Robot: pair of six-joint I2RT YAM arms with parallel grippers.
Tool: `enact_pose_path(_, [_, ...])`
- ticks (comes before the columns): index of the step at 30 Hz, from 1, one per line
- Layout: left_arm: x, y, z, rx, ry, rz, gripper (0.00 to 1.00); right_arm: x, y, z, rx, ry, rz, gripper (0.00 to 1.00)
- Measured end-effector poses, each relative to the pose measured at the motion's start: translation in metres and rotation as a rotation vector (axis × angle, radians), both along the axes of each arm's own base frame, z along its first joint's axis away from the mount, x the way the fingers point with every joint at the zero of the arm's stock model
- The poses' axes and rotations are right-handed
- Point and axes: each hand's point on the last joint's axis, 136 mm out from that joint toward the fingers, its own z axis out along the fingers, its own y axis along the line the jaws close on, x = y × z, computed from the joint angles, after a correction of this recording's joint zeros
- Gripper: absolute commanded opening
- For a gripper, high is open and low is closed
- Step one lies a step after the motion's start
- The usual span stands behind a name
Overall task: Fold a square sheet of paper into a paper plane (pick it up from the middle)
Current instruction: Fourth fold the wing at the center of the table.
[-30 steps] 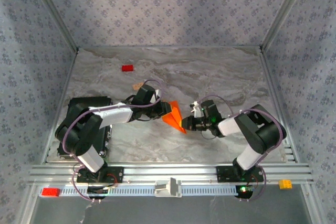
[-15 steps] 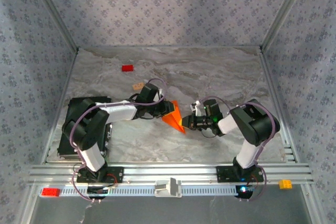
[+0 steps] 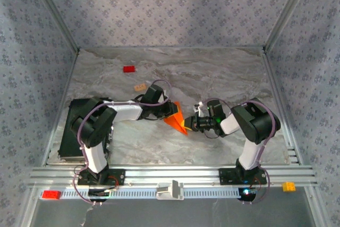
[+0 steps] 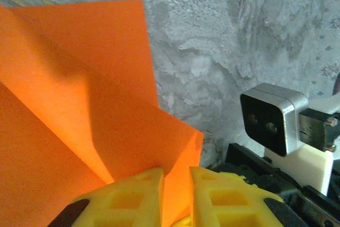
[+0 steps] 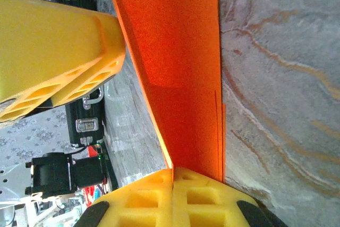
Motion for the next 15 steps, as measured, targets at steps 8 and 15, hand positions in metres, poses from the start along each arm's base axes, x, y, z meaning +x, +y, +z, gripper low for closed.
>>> enact_pose_path(8, [0.005, -0.003, -0.012, 0.032, 0.001, 0.015, 0.16, 0.001, 0.000, -0.001, -0.009, 0.035, 0.004, 0.03])
enact_pose_path(15, [0.007, -0.002, -0.015, 0.044, -0.002, 0.024, 0.15, 0.001, 0.000, -0.002, -0.014, 0.057, 0.006, 0.02])
